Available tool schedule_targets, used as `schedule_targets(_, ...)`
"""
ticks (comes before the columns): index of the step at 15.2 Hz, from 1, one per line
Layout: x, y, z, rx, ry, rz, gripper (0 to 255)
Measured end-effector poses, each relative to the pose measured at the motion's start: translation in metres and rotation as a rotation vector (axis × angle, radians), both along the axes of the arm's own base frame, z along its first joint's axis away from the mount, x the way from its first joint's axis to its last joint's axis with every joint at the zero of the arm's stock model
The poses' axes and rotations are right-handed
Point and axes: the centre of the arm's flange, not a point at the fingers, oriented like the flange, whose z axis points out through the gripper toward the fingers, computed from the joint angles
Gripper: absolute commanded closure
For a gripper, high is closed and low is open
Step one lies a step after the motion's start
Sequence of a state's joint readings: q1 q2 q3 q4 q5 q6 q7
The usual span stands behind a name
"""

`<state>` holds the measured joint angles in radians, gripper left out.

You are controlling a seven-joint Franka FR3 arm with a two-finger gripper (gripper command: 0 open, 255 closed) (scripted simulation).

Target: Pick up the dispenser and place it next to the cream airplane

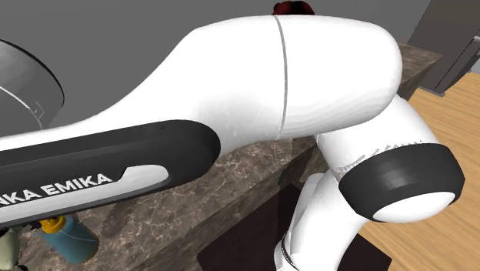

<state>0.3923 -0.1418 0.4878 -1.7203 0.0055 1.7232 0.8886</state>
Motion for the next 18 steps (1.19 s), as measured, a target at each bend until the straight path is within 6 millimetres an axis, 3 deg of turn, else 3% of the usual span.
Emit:
schedule_targets(8, 0.0, 0.0, -0.044, 0.0, 0.0, 0.0, 255)
schedule_targets(15, -0.001, 0.0, -0.046, 0.01, -0.012, 0.001, 255)
schedule_targets(16, -0.001, -0.001, -0.046, 0.01, -0.011, 0.001, 0)
schedule_targets(18, 0.001, -0.001, -0.049, 0.003, -0.003, 0.0, 0)
